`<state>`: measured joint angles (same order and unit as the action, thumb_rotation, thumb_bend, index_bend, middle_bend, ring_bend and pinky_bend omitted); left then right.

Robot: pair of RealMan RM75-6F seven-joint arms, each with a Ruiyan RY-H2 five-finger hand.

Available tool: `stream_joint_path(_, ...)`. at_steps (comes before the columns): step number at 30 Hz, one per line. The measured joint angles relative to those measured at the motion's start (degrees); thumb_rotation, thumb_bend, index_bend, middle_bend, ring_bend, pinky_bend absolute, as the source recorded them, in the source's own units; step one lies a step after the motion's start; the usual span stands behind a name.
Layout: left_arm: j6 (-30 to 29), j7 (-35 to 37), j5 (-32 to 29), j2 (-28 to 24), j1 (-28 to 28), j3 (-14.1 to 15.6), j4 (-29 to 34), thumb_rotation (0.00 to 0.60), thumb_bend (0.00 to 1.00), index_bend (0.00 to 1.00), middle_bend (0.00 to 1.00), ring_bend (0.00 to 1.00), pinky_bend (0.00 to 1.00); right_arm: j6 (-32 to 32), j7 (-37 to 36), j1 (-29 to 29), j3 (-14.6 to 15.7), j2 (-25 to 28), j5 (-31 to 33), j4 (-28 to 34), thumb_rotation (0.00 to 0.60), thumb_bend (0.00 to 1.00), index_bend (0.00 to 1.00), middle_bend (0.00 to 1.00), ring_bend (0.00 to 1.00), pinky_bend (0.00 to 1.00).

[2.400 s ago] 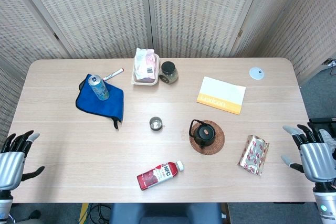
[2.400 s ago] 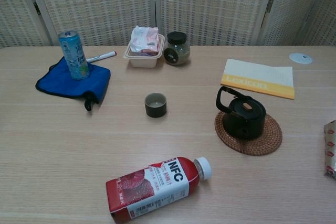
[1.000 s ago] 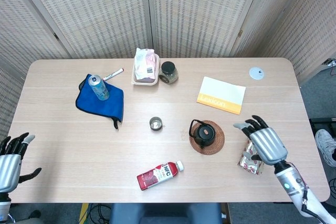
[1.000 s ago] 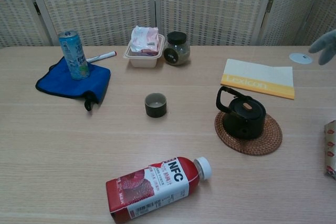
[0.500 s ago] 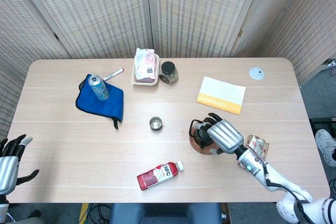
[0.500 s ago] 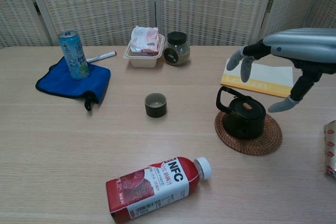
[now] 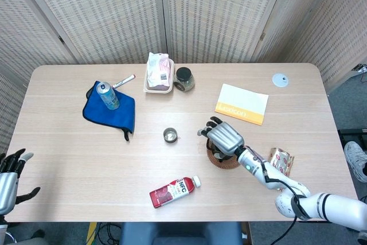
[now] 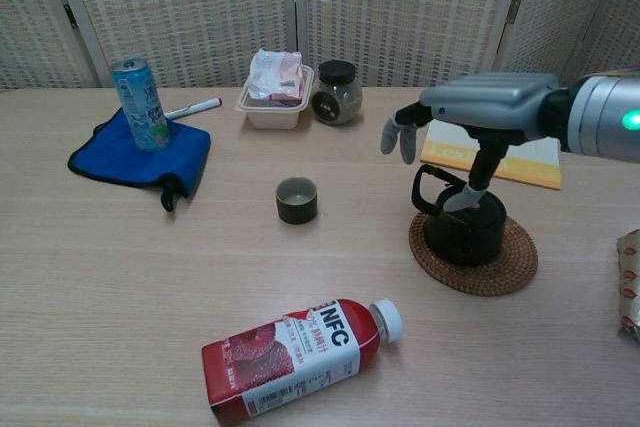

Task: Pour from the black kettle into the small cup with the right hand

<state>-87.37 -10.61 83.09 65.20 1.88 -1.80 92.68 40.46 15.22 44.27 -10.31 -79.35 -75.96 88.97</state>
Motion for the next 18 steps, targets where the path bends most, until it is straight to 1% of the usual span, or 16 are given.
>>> stream_joint_path(9,0.0,-0.2,-0.2,0.0,-0.3,0.0,-0.3,0.600,0.11,0.20,0.11,0.14,0.05,-2.0,-0.4,2.8,1.3,-3.0,1.8,-3.3,0.600,0.00,0.28,0.36,0.19,0.13)
stream_joint_path(18,0.1,0.3,-0.4,0.0,-0.5,0.1,-0.7,0.600,0.11,0.20,0.11,0.14,0.05,-2.6,0.6,4.0,2.8,-3.9,4.0,-4.5,0.600,0.00,0.28,0.37,0.19,0.13)
